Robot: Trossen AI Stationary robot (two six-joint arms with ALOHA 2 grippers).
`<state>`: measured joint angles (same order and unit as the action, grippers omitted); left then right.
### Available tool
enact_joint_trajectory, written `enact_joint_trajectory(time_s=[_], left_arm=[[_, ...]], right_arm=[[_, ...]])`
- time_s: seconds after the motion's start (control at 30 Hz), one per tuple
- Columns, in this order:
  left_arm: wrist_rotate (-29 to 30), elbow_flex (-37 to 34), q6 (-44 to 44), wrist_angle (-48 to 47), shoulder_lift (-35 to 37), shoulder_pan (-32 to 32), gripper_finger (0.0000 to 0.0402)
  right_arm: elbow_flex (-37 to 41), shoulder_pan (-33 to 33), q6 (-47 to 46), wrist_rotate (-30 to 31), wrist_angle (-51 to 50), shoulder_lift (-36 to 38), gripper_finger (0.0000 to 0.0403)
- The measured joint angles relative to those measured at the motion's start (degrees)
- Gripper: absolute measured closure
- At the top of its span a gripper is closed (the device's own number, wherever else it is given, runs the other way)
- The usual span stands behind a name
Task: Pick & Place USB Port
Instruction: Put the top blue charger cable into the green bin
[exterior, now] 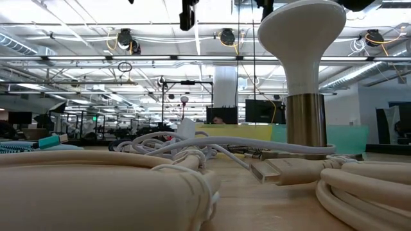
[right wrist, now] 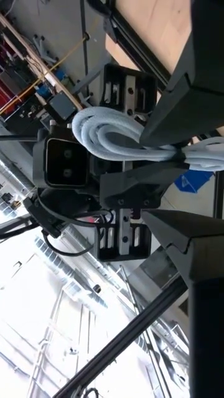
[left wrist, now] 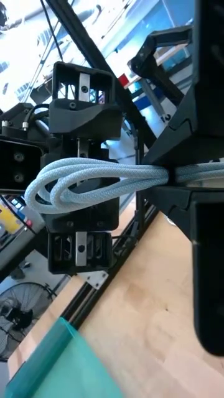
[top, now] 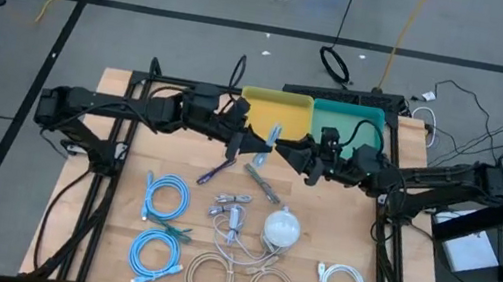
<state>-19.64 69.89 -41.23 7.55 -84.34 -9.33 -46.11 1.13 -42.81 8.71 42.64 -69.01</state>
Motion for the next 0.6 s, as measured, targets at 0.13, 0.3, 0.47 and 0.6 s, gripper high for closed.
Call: enact_joint_trajectory(time_s=[0.13, 0.3, 0.47, 0.6], left_arm=[[0.5, 0.2, 0.0, 0.2, 1.3, 0.0, 0.0366], [1.7, 0.2, 0.6, 0.2, 4.0, -0.4, 0.0366], [1.8, 0.2, 0.2, -0.7, 4.5, 0.3, 0.0366], [2.0, 0.2, 0.1, -1.1, 3.2, 1.4, 0.0366]], right_arm=[[0.0, 0.0, 0.0, 0.0, -2.4, 0.0, 0.0234], [0.0, 0.0, 0.0, 0.1, -2.6, 0.0, 0.0234], [0.0, 0.0, 0.2, 0.2, -1.6, 0.0, 0.0234], [0.0, 0.0, 0.4, 0.3, -0.6, 0.0, 0.0234]])
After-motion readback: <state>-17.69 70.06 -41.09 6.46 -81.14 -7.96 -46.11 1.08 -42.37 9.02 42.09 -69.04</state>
